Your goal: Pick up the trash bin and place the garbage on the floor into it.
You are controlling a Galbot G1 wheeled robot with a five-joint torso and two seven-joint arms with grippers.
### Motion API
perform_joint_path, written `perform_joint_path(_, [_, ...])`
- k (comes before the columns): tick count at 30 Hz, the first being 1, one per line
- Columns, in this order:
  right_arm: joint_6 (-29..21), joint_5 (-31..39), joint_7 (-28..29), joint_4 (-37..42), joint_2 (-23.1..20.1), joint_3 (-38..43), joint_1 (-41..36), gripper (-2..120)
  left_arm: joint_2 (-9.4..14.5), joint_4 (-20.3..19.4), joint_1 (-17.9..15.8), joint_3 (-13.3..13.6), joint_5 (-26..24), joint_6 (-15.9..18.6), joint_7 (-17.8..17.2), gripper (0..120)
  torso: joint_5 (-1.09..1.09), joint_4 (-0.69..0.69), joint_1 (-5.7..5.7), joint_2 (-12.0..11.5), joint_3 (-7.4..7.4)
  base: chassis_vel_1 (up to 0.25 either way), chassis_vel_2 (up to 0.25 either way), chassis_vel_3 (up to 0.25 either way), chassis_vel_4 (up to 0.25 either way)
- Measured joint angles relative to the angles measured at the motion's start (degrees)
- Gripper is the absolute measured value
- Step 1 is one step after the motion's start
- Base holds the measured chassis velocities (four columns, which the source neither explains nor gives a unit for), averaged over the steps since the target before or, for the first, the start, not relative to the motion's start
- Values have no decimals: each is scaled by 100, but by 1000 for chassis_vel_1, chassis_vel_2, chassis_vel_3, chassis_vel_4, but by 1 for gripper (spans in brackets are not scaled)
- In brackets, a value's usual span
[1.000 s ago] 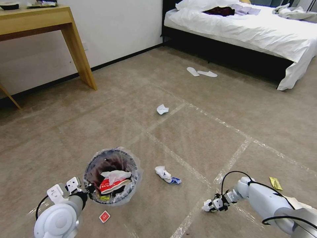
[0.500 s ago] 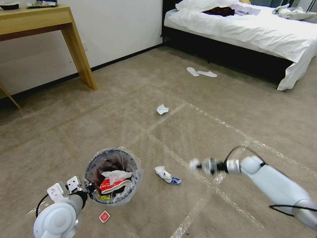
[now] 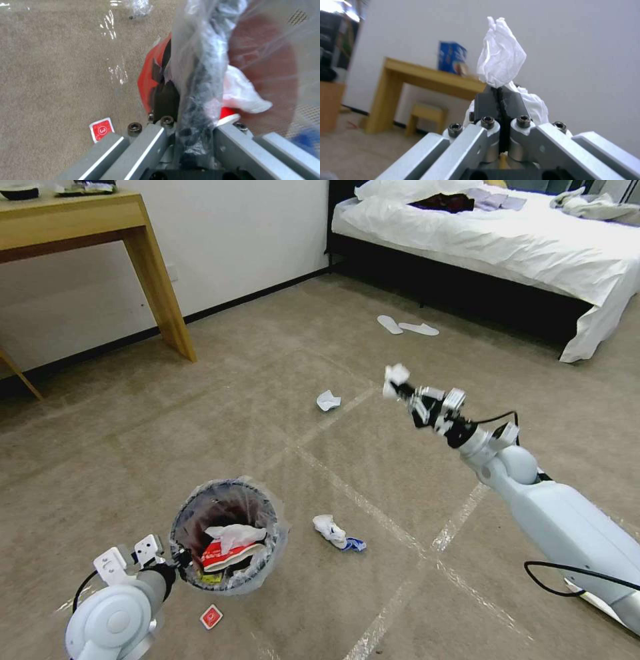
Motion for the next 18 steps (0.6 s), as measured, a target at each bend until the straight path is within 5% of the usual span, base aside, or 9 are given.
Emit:
perform_joint_path(6, [-216,100,-133,839,46,-545,187,0,10,73,-65,52,-54,24,-43,0,0,-1,0,0,0,0,0,0,0])
perform_joint_path(18, [-452,818,-675,997,415,-2045,1251,0,-45,38,-78,69,-109,73,-95,0,-1,0,0,0,0,0,0,0,0])
